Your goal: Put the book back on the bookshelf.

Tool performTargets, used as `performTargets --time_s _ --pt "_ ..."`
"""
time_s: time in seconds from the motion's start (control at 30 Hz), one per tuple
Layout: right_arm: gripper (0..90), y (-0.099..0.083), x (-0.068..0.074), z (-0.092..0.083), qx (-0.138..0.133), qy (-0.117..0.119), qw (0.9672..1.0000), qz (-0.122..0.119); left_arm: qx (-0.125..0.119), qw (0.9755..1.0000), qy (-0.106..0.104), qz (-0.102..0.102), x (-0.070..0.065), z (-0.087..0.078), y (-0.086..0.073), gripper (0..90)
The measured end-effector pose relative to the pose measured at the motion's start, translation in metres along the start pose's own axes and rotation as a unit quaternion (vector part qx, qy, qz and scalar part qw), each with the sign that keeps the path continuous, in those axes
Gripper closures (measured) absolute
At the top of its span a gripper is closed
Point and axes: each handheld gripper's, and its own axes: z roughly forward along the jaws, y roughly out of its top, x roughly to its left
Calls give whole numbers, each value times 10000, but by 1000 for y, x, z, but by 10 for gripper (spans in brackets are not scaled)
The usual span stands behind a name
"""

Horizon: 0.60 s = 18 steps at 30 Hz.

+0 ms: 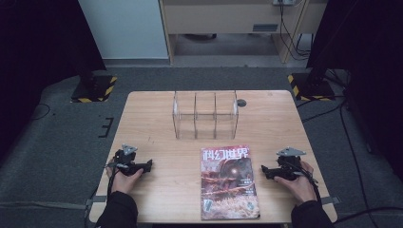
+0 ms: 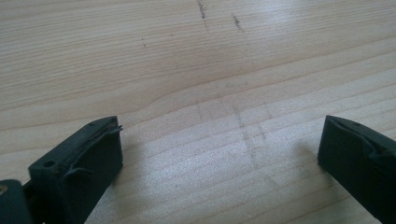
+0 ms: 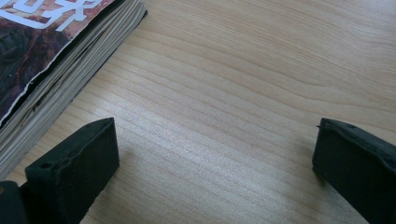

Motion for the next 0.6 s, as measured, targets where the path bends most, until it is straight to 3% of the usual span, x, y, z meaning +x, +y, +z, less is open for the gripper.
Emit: performTargets --time_s 0.13,0.2,0.23,0.3,0.33,0.4,0.5,0.6 --pt "6 -3 4 -3 -16 -239 9993 271 20 10000 -12 -8 1 -2 1 15" --pt "7 -3 4 -3 -12 -242 9993 275 34 10000 -19 -12 1 -3 1 42" --pt "20 -3 4 -3 -20 -243 9993 273 62 10000 -14 -10 1 -5 2 114" --pt "79 -3 4 -3 -70 -210 9995 213 121 9998 -5 -133 2 -9 3 130" --pt "79 -3 4 -3 -70 -210 9995 213 95 9997 -11 -208 3 -11 3 130" --pt "162 0 5 -8 60 -218 9995 219 -57 9996 -29 -290 4 -16 5 142" --pt "183 2 5 -10 123 -201 9993 275 -146 9995 -49 -292 2 -19 6 154" --pt "221 4 5 -15 1 -114 9995 295 -323 9991 -140 -233 -4 -24 8 162"
